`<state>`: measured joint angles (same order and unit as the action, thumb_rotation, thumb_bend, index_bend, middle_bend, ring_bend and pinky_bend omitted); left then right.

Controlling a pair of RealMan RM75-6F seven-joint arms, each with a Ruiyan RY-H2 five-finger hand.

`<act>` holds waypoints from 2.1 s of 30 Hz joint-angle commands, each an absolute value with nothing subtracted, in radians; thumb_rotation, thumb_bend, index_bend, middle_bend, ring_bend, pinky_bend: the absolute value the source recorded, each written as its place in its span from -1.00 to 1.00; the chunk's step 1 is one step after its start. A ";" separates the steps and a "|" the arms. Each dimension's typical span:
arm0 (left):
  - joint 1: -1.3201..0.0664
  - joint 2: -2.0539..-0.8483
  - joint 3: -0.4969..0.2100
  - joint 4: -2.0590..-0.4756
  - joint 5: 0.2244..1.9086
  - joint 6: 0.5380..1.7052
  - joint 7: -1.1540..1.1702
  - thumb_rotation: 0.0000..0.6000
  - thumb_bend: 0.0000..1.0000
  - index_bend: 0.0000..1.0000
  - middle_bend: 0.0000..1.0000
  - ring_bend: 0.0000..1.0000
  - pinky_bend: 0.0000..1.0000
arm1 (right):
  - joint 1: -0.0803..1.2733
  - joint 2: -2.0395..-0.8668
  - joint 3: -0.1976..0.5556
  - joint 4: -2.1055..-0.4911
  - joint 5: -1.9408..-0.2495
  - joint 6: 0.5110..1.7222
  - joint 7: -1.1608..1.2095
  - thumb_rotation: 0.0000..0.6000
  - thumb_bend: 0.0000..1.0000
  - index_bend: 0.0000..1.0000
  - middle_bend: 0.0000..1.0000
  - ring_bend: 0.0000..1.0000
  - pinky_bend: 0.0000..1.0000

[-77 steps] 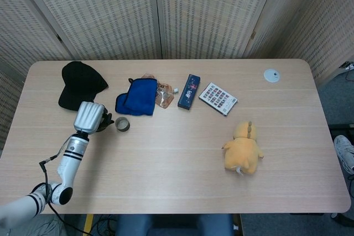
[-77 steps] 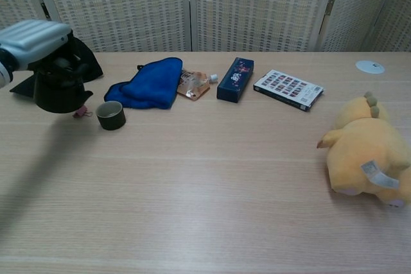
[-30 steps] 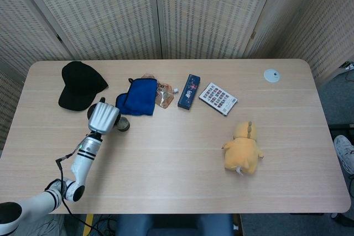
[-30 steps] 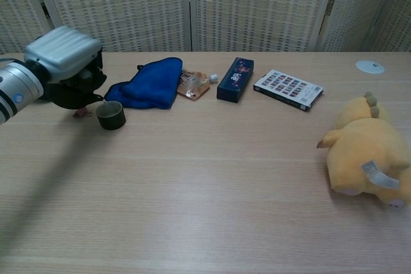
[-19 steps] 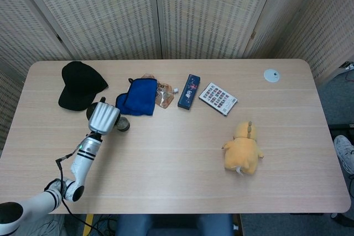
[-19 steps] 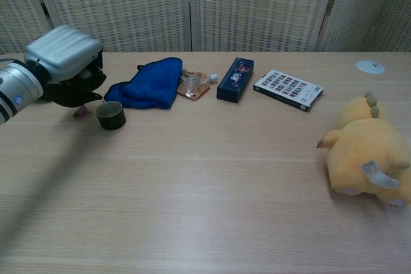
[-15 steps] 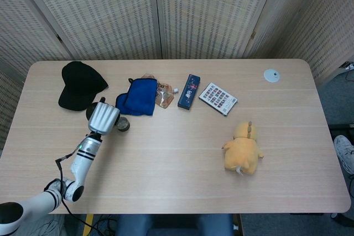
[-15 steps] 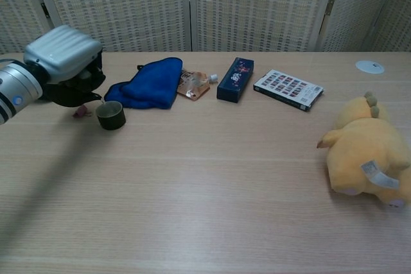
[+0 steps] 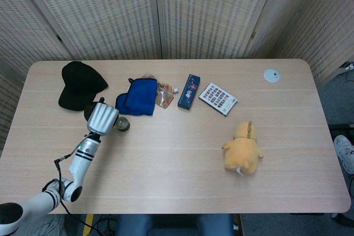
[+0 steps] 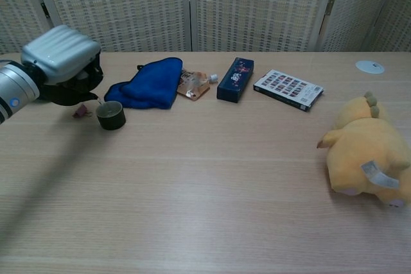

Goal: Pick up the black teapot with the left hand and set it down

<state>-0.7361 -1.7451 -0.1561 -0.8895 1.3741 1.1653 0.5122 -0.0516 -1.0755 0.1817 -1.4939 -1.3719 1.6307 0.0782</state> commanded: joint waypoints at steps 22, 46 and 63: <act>-0.740 -1.746 -0.153 -0.887 1.395 1.177 0.543 0.85 -0.01 1.00 1.00 0.95 -0.19 | -0.053 -1.076 0.183 -1.485 -1.373 1.631 0.091 1.00 -0.55 -0.61 -0.56 -0.61 -0.72; -0.730 -1.741 -0.176 -0.922 1.374 1.170 0.451 0.72 -0.01 1.00 1.00 0.94 -0.19 | -0.059 -1.080 0.182 -1.478 -1.372 1.635 0.099 1.00 -0.55 -0.61 -0.56 -0.62 -0.72; -0.712 -1.731 -0.211 -0.953 1.373 1.213 0.236 0.67 -0.01 1.00 1.00 0.92 -0.18 | -0.058 -1.085 0.182 -1.476 -1.370 1.631 0.097 1.00 -0.55 -0.61 -0.56 -0.61 -0.72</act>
